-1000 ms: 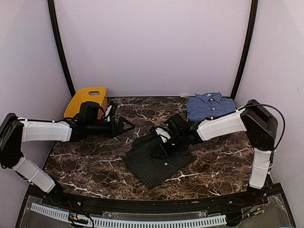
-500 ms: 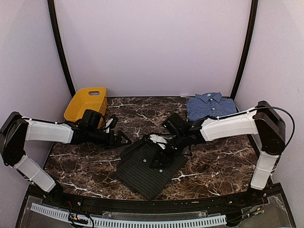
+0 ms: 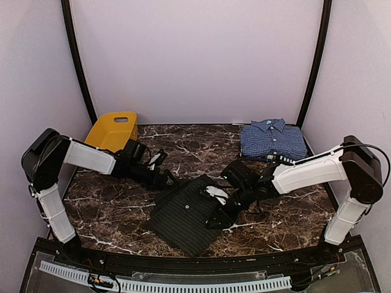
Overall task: Fold and stack the long sleeve shirts
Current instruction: Adjust the square-folded shirt at the corner of the board.
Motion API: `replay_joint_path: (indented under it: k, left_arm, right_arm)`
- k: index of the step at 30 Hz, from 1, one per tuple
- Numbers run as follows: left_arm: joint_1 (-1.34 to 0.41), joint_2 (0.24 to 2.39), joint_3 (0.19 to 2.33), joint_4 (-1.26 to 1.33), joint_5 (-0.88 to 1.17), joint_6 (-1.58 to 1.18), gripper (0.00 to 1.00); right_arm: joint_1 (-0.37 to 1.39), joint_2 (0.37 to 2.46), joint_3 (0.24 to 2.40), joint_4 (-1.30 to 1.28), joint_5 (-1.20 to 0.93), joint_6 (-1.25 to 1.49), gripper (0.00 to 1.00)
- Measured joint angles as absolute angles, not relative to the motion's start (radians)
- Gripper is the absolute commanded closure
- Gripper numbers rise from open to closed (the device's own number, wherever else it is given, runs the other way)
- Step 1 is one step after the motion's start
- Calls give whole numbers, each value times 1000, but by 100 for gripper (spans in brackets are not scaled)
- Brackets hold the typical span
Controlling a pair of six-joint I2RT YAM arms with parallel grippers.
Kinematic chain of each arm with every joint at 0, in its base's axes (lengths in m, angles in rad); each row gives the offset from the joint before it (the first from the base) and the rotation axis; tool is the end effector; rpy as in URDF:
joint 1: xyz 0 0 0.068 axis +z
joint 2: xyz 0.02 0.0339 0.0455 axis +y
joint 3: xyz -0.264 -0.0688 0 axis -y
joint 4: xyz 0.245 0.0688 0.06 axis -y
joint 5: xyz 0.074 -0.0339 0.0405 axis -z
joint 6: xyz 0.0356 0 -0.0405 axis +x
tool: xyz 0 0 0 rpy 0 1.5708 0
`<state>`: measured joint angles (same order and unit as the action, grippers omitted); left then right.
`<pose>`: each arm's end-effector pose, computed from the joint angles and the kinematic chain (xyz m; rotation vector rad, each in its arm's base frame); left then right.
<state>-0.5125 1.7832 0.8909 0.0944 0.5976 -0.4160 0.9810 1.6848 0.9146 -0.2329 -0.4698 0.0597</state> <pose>0.2938 -0.1883 0.1444 0.4291 2.4567 -1.1324 0.1671 0.2787 0.1591 -1.3792 2.3521 0.9593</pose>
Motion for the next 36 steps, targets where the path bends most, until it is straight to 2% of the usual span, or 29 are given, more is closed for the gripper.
replay_joint_path:
  k: [8, 14, 20, 23, 28, 36]
  left_arm:
    - [-508, 1858, 946, 100, 726, -366, 15]
    - [-511, 1879, 929, 116, 813, -369, 33]
    - [-537, 1912, 918, 144, 883, -389, 43]
    - [-540, 1925, 903, 181, 917, -414, 43]
    - [-540, 1922, 884, 215, 918, -451, 38]
    - [-529, 1853, 859, 168, 803, -494, 44]
  right_arm:
    - [998, 1685, 904, -216, -389, 120, 47]
    - [999, 1691, 922, -260, -326, 90, 46]
    - [987, 1693, 931, -289, -302, 52, 46]
    - [978, 1693, 931, -296, -294, 34, 46]
    - [972, 1692, 931, -302, -289, 23, 46]
    - [971, 1677, 929, -319, -254, 37, 46]
